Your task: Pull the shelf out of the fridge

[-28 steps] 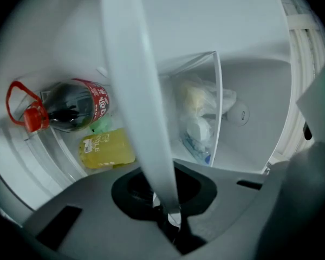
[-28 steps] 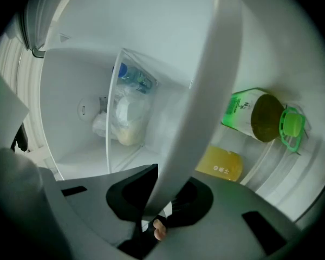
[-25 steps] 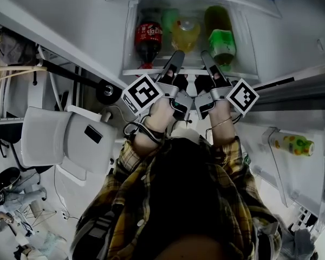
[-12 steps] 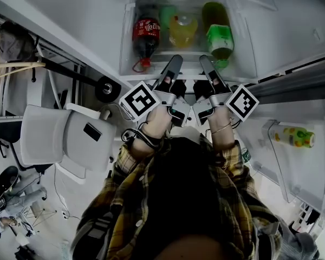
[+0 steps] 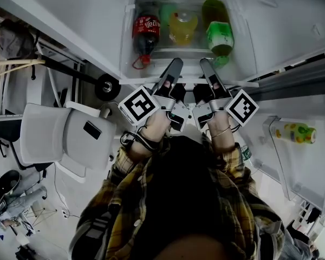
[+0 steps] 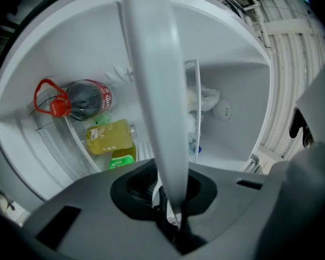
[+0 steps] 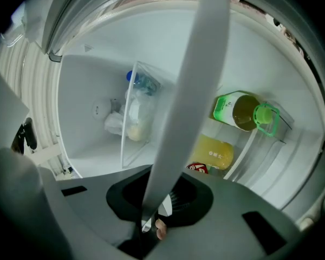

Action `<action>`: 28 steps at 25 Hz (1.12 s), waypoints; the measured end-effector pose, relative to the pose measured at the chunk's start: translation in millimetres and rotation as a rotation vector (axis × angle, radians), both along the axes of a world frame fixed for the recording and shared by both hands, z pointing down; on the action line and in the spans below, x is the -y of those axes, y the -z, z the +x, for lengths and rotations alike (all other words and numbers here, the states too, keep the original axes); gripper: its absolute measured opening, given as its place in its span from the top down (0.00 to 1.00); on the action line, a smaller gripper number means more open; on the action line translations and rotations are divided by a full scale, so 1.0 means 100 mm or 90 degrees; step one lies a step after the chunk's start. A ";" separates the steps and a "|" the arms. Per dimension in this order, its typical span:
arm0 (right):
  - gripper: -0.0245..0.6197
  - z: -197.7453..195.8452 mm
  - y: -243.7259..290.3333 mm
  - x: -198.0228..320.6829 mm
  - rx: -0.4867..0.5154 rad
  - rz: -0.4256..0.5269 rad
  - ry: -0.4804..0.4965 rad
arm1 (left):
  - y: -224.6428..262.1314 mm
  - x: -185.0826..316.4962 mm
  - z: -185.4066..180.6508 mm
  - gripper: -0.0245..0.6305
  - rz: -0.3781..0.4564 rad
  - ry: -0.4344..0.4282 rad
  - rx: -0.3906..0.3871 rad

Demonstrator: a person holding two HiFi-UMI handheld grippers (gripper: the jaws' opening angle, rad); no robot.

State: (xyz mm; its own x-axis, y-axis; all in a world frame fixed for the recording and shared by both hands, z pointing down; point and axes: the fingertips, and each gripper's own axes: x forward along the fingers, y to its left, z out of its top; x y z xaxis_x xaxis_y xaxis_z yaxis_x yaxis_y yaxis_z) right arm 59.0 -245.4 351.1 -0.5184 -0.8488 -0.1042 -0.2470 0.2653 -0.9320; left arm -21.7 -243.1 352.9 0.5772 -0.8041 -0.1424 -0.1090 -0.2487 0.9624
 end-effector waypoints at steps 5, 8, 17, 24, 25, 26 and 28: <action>0.88 0.02 -0.03 -0.11 0.007 -0.002 -0.001 | -0.02 -0.12 0.03 0.91 -0.017 -0.002 -0.018; 0.88 0.03 -0.05 -0.16 0.008 -0.005 0.000 | -0.05 -0.16 0.03 0.91 -0.018 -0.004 -0.013; 0.88 0.04 -0.05 -0.27 0.010 -0.002 0.002 | -0.05 -0.28 0.04 0.90 -0.020 -0.005 -0.015; 0.88 0.04 -0.04 -0.32 0.008 0.003 0.006 | -0.04 -0.33 0.04 0.90 -0.015 -0.003 -0.012; 0.88 0.04 -0.04 -0.32 0.009 0.003 0.007 | -0.04 -0.33 0.04 0.91 -0.015 -0.003 -0.012; 0.88 0.04 -0.04 -0.32 0.011 0.003 0.007 | -0.04 -0.33 0.04 0.90 -0.016 -0.003 -0.013; 0.88 0.04 -0.03 -0.32 0.012 0.002 0.007 | -0.04 -0.34 0.05 0.90 -0.017 -0.002 -0.013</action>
State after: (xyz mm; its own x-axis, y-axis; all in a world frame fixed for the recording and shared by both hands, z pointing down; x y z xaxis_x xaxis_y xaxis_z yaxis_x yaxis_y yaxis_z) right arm 63.5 -212.9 354.6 -0.5261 -0.8424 -0.1167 -0.2266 0.2712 -0.9355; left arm -17.1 -209.3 356.7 0.5775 -0.8056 -0.1325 -0.0890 -0.2234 0.9707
